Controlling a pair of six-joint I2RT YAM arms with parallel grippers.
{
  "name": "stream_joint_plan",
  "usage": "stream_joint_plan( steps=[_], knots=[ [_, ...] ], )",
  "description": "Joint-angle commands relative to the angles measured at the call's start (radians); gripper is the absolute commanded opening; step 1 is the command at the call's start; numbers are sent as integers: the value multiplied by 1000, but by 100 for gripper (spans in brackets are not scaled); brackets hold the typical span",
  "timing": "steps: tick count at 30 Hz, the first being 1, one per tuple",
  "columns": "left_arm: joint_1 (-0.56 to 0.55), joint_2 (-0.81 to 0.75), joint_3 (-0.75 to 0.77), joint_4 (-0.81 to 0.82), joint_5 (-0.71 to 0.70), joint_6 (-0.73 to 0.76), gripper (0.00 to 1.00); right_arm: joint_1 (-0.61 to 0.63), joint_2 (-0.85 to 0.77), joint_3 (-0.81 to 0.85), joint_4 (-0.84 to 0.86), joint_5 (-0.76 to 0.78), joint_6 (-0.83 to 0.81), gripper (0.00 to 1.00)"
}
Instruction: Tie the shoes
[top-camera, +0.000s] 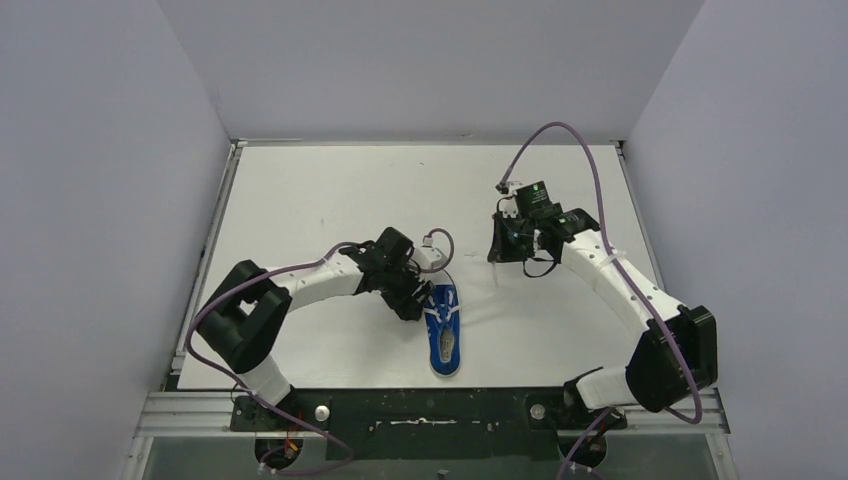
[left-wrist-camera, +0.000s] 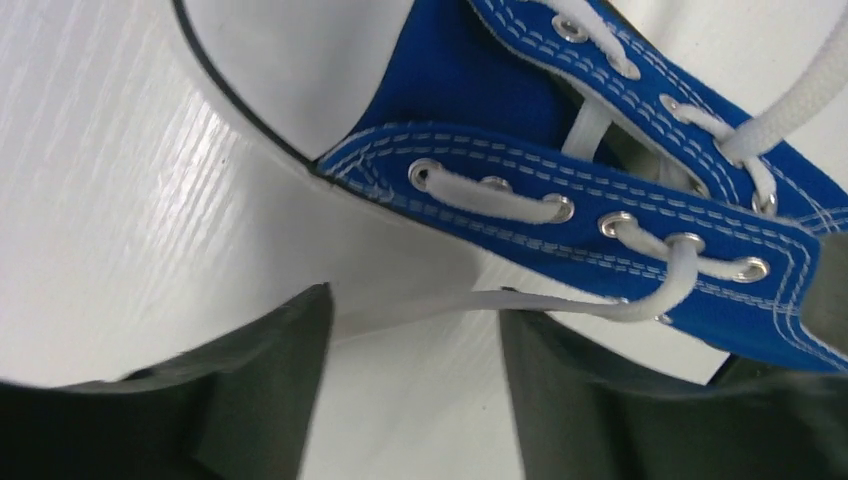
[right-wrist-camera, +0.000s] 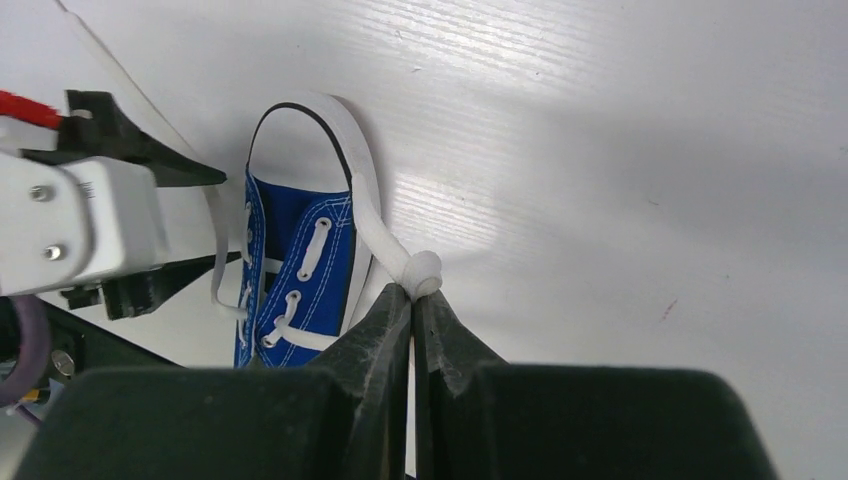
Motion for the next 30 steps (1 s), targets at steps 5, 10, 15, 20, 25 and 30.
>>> stream_joint_plan(
  steps=[5,10,15,20,25,30],
  knots=[
    [-24,-30,19,81,-43,40,17,-2,-124,-3,-54,28,12,0],
    [-42,-168,-60,137,-84,-66,2,-2,-193,-30,-62,12,46,0],
    [-70,-278,-116,249,-85,-244,1,-4,-204,-38,-17,-121,118,0],
    [-88,-293,-194,470,-52,-374,1,-3,-133,-5,105,-265,219,0],
    [-99,-266,-202,519,-11,-422,1,-1,-94,22,208,-366,348,0],
    [-100,-305,-269,632,-16,-468,2,0,-133,4,327,-418,523,0]
  ],
)
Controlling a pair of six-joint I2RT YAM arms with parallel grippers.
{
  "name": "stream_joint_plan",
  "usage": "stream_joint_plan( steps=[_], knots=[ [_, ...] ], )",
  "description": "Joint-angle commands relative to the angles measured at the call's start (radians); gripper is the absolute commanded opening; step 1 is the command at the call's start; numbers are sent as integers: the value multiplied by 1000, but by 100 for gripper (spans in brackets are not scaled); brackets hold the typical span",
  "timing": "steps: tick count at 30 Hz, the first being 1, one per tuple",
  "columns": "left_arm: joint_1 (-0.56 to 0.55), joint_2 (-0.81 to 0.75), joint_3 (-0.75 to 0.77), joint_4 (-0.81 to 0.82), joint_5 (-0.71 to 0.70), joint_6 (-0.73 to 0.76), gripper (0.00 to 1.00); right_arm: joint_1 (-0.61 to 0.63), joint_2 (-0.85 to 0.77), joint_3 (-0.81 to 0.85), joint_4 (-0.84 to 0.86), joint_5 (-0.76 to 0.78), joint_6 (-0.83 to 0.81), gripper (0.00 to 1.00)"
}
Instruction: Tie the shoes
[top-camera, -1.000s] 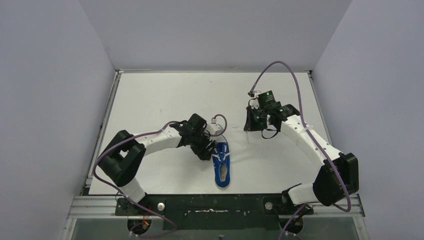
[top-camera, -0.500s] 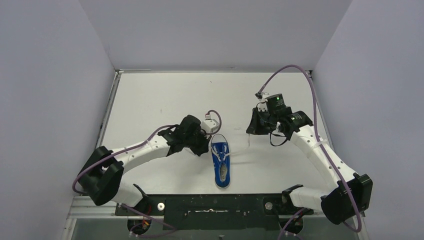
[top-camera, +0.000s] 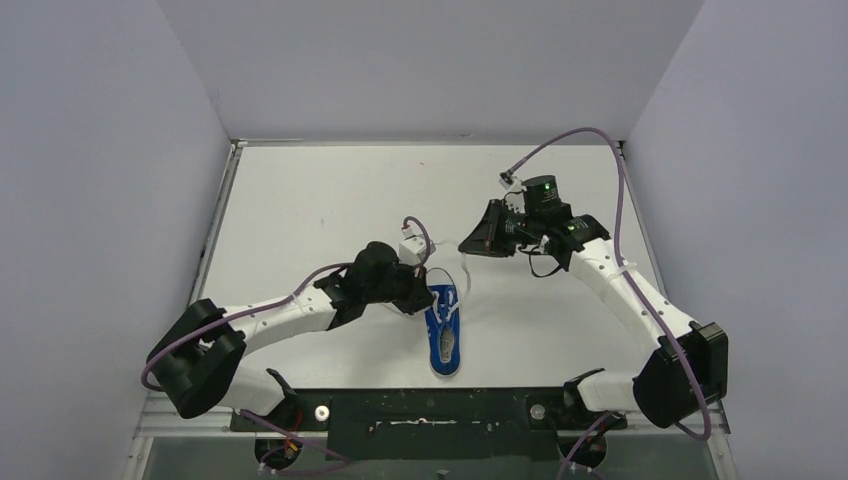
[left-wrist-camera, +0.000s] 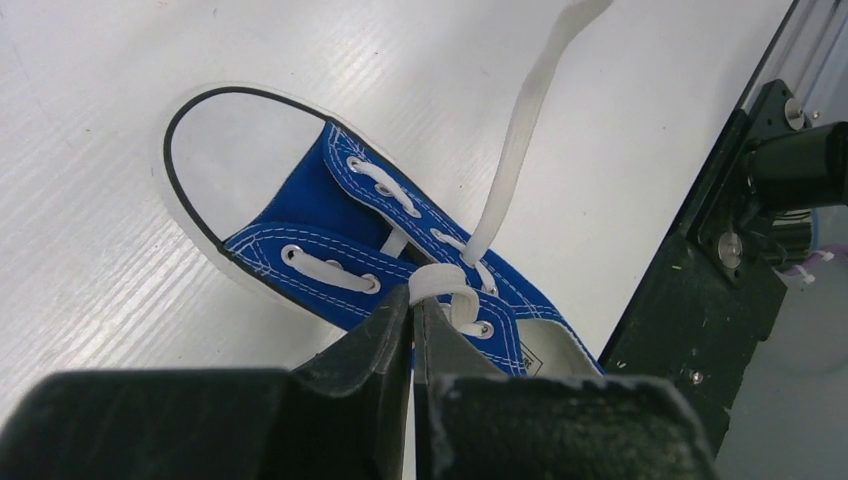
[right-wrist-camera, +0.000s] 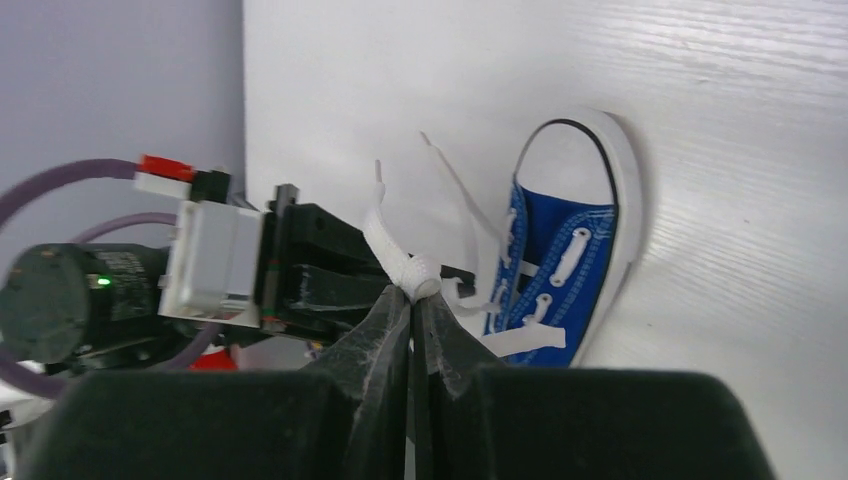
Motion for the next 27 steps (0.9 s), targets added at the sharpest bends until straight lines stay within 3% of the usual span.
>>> stream_joint_plan(
  steps=[1,6,27],
  knots=[
    [-5,-46,-40,177,15,-61,2,3,-58,26,194,-90,210,0],
    [-6,-26,-35,206,34,-63,4,5,-77,-1,286,-113,318,0],
    [-17,79,35,294,149,-80,20,4,-72,-12,297,-116,337,0]
  ],
)
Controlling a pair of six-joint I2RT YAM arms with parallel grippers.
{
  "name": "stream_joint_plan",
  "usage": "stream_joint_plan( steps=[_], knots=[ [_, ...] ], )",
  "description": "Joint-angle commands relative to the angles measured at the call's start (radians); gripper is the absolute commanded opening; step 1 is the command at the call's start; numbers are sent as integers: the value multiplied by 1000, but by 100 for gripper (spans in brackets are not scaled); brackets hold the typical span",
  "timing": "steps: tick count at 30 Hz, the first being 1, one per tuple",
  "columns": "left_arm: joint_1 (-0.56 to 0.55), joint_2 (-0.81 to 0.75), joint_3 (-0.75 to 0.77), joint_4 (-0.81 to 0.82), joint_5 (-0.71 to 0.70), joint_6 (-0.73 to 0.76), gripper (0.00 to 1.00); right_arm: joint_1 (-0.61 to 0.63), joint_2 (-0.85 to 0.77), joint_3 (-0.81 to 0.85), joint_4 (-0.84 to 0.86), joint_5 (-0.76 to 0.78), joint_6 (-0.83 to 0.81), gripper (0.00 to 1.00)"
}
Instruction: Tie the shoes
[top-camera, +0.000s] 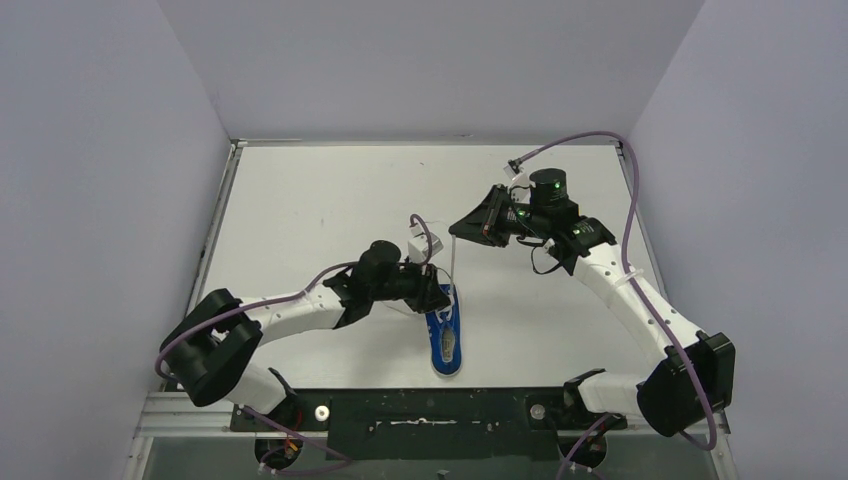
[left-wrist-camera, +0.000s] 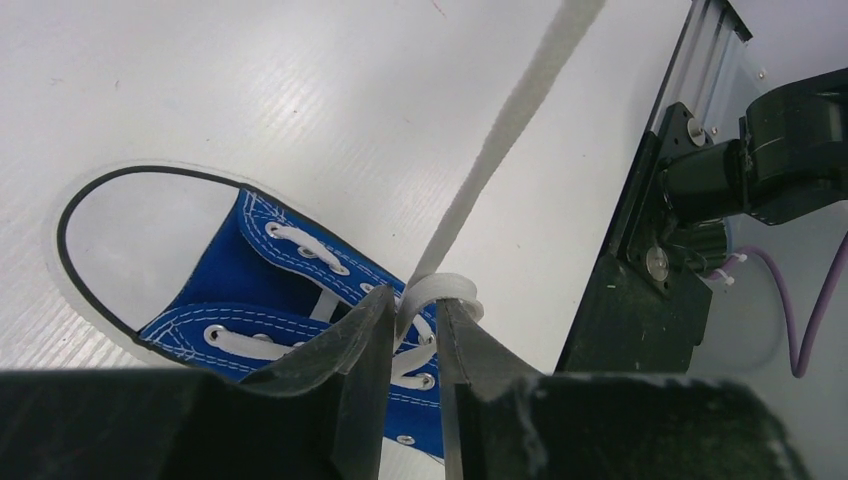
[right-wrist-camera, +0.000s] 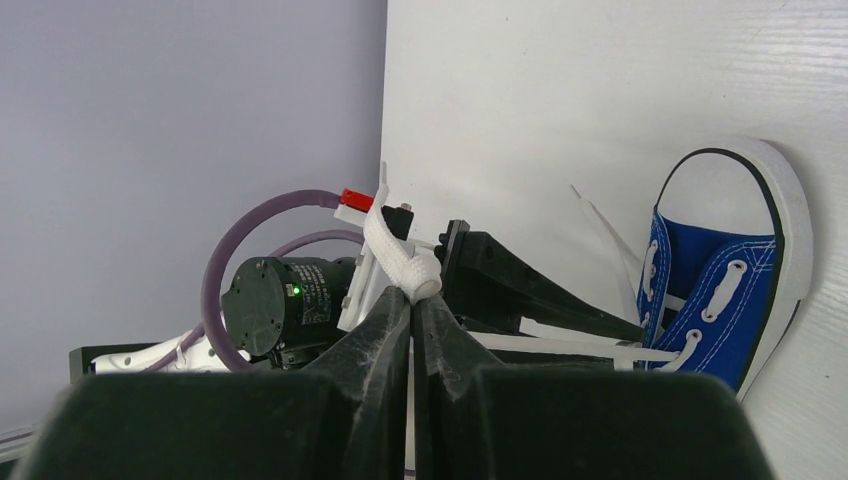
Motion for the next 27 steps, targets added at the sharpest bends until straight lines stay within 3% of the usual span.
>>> stream_joint_plan(
  steps=[1,12,15,20,27],
  knots=[
    [-9,12,53,91,38,-5,21,3,-26,-6,74,-17,7,0],
    [-8,73,96,131,47,-24,25,4,-20,-13,82,-21,18,0],
    [-7,84,101,142,50,-33,20,3,-20,-19,83,-22,19,0],
    [-7,69,87,144,35,-41,2,-6,-14,-23,84,-25,14,0],
    [-7,22,44,119,-3,-48,0,-15,136,45,81,-93,-42,0]
  ],
)
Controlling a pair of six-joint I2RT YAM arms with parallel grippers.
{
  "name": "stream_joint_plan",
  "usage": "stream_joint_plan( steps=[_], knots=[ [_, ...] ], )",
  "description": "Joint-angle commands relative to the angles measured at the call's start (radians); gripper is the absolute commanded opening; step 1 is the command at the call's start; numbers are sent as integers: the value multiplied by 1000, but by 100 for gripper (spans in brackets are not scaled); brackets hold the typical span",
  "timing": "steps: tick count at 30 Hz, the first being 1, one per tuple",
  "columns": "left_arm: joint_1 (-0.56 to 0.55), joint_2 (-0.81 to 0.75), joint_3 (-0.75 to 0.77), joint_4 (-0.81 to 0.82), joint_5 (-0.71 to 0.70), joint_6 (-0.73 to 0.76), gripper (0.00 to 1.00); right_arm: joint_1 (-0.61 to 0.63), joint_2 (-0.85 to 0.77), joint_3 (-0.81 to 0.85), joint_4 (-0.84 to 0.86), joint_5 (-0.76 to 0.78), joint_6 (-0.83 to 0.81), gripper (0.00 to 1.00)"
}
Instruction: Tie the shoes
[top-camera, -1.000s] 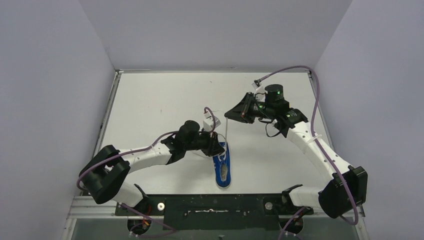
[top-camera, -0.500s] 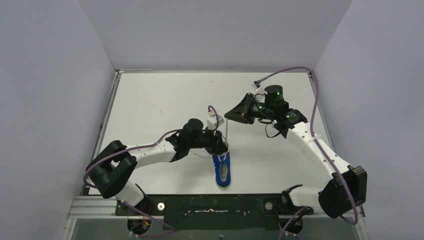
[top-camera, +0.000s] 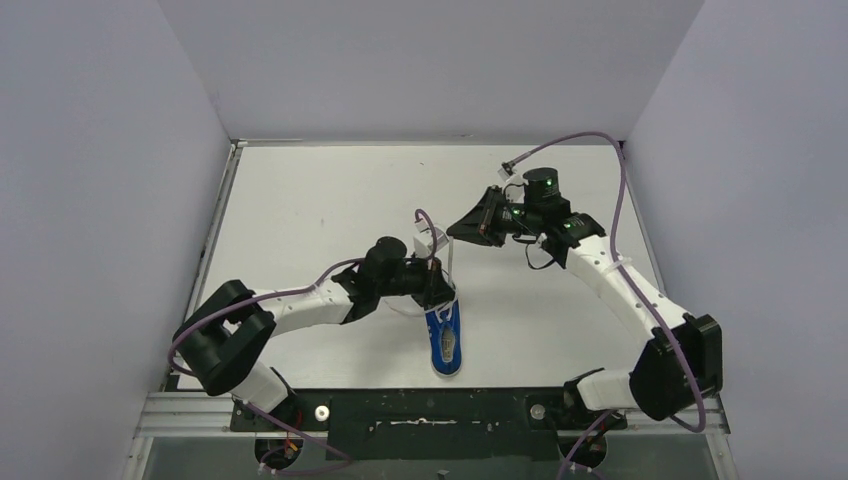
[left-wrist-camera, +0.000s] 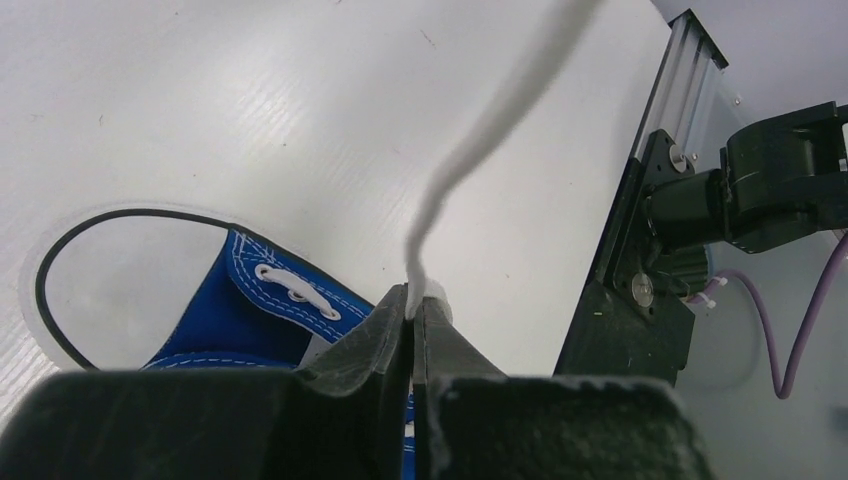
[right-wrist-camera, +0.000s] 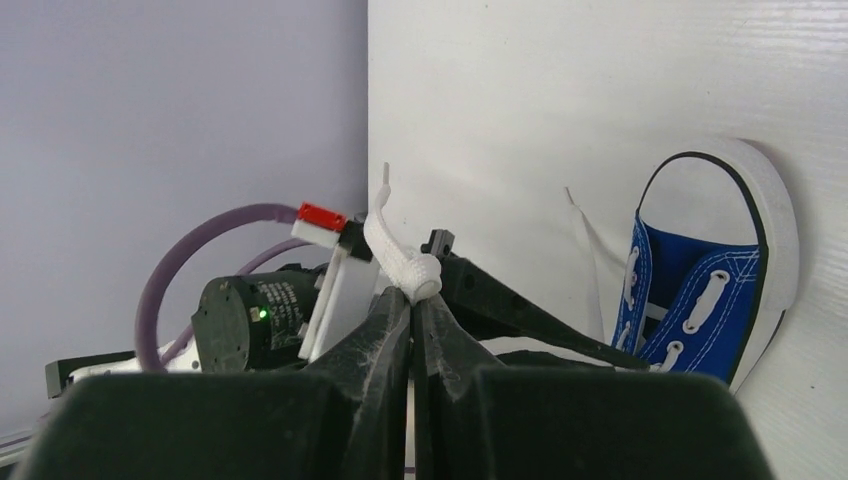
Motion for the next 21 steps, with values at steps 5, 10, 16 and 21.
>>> stream_joint_plan(
  steps=[5,10,16,21],
  knots=[
    [-8,-106,-47,44,-71,-4,0,52,297,166,29,-131,-73,0],
    [-19,-149,-107,51,-111,-26,0,167,439,269,-28,-64,-129,0],
    [-23,-188,-170,91,-160,-94,0,228,546,337,-101,-25,-183,9],
    [-23,-205,-179,95,-182,-156,0,201,572,475,-384,53,-389,46]
  ],
)
